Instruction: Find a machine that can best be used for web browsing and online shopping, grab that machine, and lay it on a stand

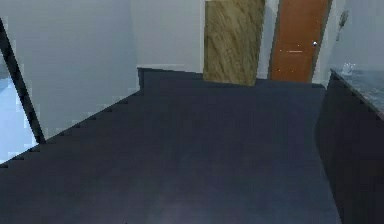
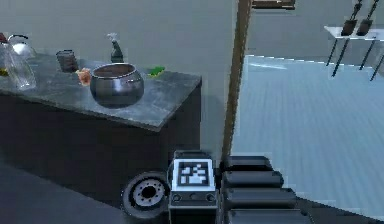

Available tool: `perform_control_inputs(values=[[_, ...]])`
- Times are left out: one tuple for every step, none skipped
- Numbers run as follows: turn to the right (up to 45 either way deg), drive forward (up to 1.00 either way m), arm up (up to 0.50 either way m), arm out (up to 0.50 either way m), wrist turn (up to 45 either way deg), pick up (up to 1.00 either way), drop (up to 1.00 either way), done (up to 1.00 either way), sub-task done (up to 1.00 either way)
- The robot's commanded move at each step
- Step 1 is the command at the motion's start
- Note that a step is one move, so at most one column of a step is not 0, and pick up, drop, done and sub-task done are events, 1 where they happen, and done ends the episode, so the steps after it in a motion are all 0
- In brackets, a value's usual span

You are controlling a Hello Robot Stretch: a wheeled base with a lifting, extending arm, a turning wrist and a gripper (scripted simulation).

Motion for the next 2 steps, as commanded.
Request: perform_control_inputs(values=[[0.0,0.45,0.0,0.0,0.0,0.0,0.0,0.0,0.0],[-45.0,0.0,0.0,0.0,0.0,0.0,0.0,0.0,0.0]])
